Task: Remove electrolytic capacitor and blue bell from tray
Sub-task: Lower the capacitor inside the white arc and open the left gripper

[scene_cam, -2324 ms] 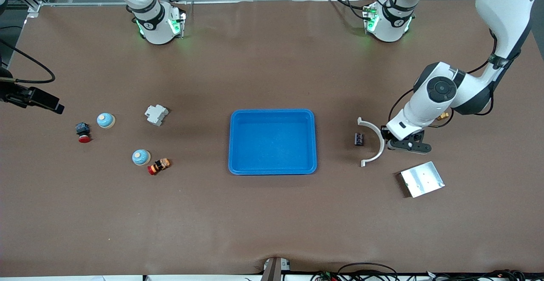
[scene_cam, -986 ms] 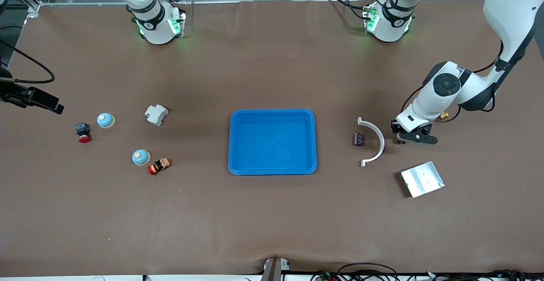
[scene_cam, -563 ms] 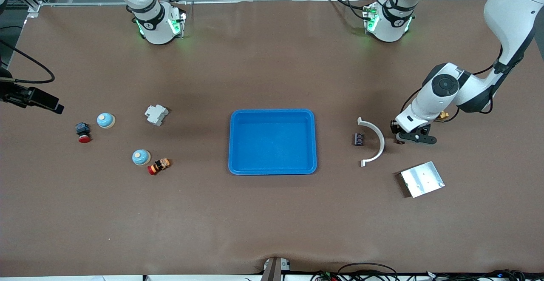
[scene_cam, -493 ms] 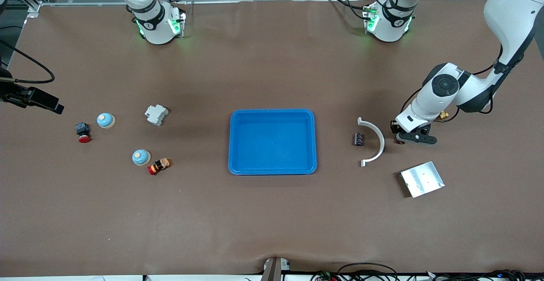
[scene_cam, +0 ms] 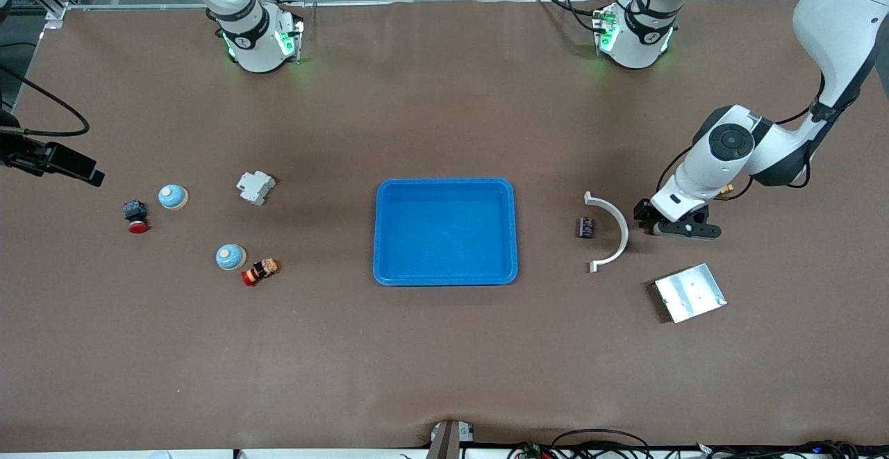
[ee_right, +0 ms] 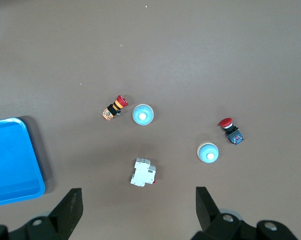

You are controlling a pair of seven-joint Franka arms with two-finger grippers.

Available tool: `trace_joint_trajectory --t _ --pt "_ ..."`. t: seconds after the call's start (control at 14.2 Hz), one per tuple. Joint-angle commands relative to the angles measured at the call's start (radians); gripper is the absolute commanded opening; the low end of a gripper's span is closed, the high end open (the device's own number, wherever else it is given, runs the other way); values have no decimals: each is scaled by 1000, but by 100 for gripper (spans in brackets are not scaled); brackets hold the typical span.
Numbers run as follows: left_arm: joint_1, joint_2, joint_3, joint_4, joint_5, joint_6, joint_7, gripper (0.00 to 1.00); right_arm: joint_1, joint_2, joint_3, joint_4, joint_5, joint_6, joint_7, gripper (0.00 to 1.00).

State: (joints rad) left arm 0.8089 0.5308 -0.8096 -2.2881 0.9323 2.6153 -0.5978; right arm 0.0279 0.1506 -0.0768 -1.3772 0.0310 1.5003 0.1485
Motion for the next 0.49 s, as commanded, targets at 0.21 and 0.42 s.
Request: trace_joint_trajectory --t 0.21,0.42 --pt "7 -37 -111 74 -160 -165 -14 100 -13 10 5 24 17 -15 8 100" --pt "7 -48 -157 122 -225 -242 -11 100 -13 10 5 24 17 -15 8 100"
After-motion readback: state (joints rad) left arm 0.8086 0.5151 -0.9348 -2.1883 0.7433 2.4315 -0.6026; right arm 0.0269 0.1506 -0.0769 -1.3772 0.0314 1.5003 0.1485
